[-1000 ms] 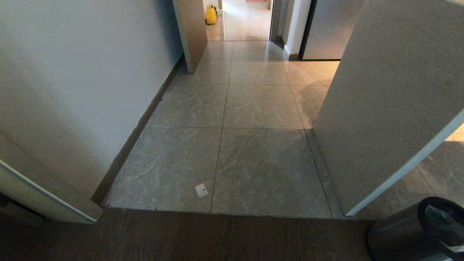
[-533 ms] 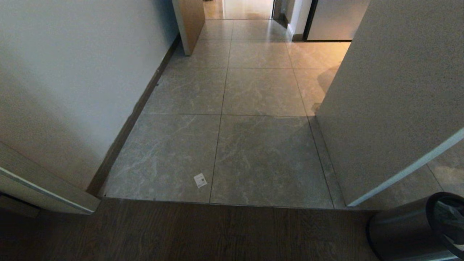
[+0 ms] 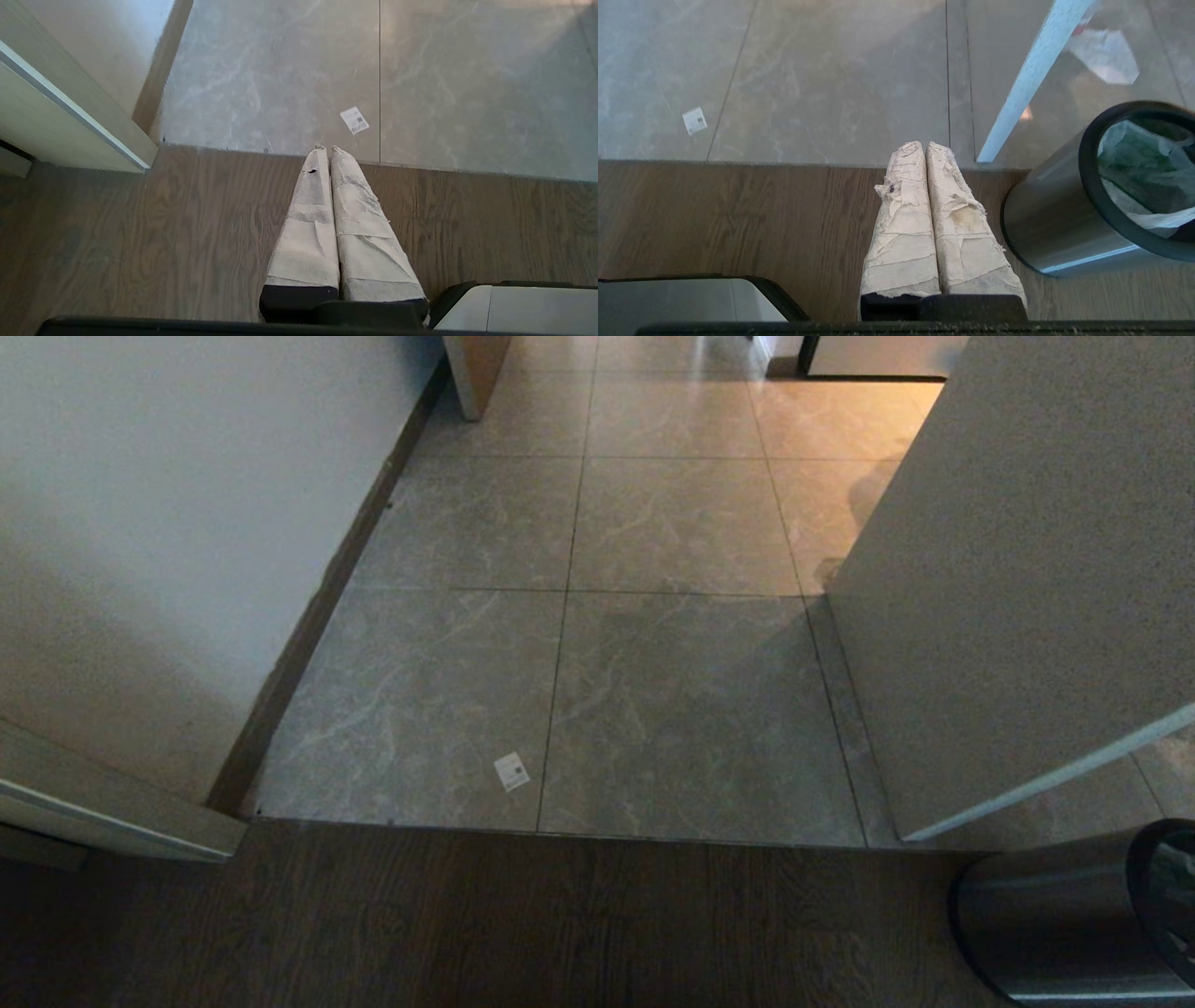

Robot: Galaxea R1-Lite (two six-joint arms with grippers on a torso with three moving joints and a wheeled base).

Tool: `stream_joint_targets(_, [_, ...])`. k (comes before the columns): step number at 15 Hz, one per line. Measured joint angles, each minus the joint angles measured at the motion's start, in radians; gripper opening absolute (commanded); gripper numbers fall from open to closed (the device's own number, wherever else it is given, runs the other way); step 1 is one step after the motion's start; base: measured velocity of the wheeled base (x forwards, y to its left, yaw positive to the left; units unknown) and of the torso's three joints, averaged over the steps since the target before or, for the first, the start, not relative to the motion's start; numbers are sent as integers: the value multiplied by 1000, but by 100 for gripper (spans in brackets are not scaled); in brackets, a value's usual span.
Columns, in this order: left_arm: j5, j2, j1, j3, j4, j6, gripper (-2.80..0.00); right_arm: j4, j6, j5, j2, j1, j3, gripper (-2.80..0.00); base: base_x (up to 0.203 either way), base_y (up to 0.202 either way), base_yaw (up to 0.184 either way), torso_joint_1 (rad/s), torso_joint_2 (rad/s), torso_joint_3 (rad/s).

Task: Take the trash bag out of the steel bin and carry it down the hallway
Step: Place the outer trash can on the ground

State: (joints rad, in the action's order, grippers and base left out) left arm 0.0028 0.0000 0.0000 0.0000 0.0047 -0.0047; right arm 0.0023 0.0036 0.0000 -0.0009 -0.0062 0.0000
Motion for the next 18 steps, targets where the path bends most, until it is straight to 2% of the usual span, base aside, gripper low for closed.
stream_joint_targets(18, [0, 0, 0, 0, 1, 5, -280, 0, -3, 0, 0, 0, 0, -280, 0, 0, 0, 1, 1, -14])
